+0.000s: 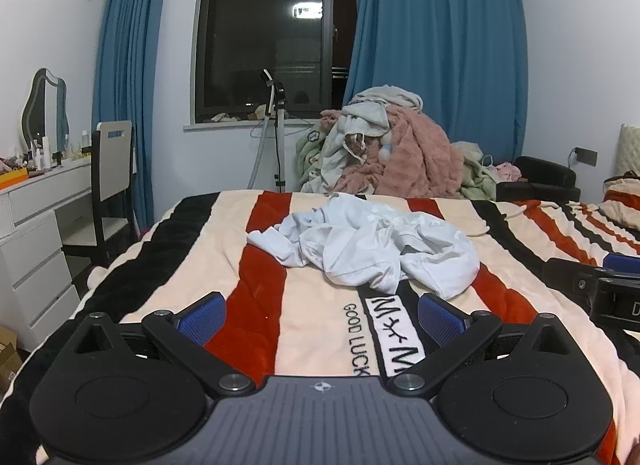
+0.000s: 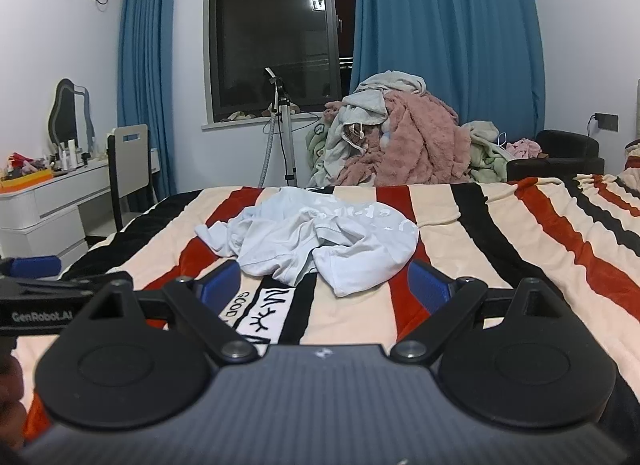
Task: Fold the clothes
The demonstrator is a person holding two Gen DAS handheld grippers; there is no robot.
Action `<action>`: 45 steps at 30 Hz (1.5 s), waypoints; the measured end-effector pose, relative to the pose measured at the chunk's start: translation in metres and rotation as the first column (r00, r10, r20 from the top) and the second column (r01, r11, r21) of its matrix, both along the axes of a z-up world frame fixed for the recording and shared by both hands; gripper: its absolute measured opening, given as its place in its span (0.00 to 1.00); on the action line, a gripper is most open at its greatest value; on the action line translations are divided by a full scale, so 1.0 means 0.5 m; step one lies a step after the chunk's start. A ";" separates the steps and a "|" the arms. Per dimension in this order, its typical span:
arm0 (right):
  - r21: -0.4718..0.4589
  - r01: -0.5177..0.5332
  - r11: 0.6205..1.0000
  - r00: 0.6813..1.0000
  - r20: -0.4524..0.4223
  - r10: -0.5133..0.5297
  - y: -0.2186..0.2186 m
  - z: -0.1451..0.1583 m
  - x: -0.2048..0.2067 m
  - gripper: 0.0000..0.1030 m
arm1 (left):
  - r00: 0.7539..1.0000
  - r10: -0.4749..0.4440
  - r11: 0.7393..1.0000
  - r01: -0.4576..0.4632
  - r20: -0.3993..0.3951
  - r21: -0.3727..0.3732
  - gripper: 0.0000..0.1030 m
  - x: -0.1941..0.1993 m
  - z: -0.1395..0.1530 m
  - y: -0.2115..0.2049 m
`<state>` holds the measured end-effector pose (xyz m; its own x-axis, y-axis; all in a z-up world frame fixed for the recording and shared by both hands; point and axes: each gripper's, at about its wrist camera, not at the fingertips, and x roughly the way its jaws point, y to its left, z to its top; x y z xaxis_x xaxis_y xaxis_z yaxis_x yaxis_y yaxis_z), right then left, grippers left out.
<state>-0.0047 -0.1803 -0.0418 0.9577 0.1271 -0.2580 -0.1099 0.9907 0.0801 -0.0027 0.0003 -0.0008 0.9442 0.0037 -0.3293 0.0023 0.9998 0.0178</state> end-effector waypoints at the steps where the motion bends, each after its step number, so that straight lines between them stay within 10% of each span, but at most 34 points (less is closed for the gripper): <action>1: 0.005 -0.002 1.000 1.000 -0.001 0.002 0.000 0.000 -0.001 0.89 | 1.000 -0.001 1.000 0.001 0.002 0.002 1.00 -0.002 -0.001 0.000; 45: 0.073 0.053 0.996 0.998 0.028 -0.055 -0.005 0.057 0.022 0.89 | 0.998 -0.004 1.000 0.004 -0.057 0.005 1.00 0.026 -0.020 -0.010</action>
